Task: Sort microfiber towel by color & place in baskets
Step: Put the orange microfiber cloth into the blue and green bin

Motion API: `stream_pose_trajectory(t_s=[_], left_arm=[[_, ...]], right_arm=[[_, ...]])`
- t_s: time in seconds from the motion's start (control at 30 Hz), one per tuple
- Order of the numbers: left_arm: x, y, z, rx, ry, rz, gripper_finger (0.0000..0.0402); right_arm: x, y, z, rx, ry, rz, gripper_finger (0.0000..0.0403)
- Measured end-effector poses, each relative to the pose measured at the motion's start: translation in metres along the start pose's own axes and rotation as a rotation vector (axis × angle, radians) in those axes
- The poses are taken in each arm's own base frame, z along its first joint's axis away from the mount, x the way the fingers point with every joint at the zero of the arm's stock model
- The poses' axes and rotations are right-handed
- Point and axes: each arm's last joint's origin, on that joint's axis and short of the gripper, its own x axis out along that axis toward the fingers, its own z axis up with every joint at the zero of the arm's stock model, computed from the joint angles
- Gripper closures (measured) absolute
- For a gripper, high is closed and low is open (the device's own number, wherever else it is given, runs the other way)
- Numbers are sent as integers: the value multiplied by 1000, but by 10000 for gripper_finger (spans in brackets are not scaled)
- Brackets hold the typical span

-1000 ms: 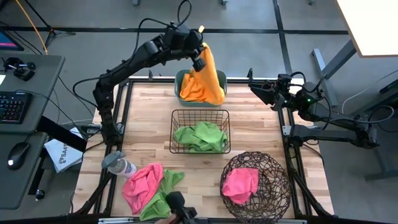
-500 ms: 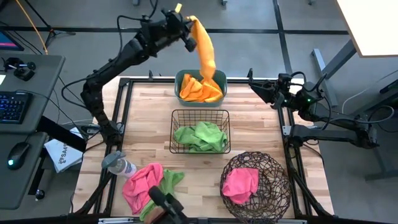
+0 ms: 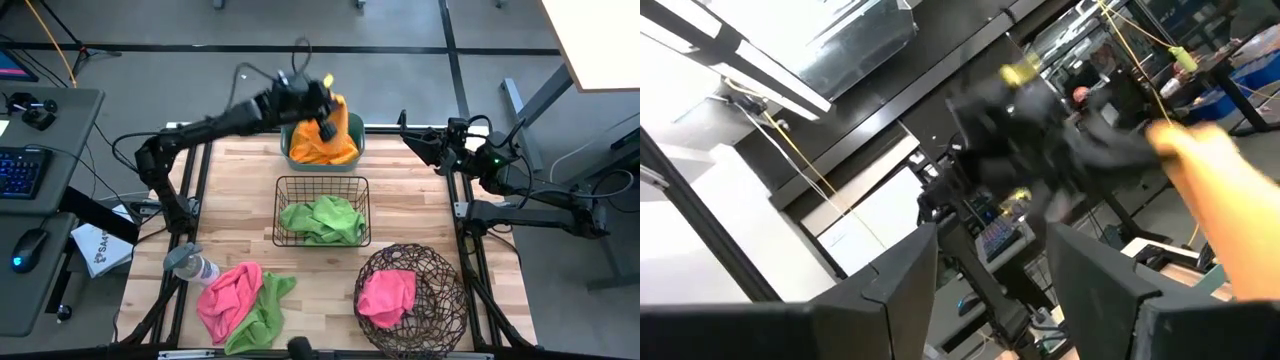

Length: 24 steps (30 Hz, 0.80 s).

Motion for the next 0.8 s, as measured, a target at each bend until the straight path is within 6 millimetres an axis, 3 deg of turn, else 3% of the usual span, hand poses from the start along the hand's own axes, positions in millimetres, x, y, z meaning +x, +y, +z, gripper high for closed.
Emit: stream_pose_trajectory(t_s=[0.17, 0.27, 0.4, 0.5, 0.67, 0.8], left_arm=[[22, -34, -58, -88, 22, -31, 401], [26, -40, -77, -108, 32, 3, 401], [28, -19, -82, -123, 49, 87, 401], [30, -7, -96, -109, 161, 111, 401], [36, -1, -132, -193, 423, 82, 401], [36, -2, -148, -177, 555, 94, 401]], right_arm=[[0, 0, 0, 9, 5, 6, 219], [0, 0, 0, 11, 5, 6, 219], [0, 0, 0, 19, 7, 4, 219], [0, 0, 0, 32, 8, 3, 219], [0, -1, -1, 35, 6, -8, 219], [0, -1, 0, 28, -6, -24, 219]])
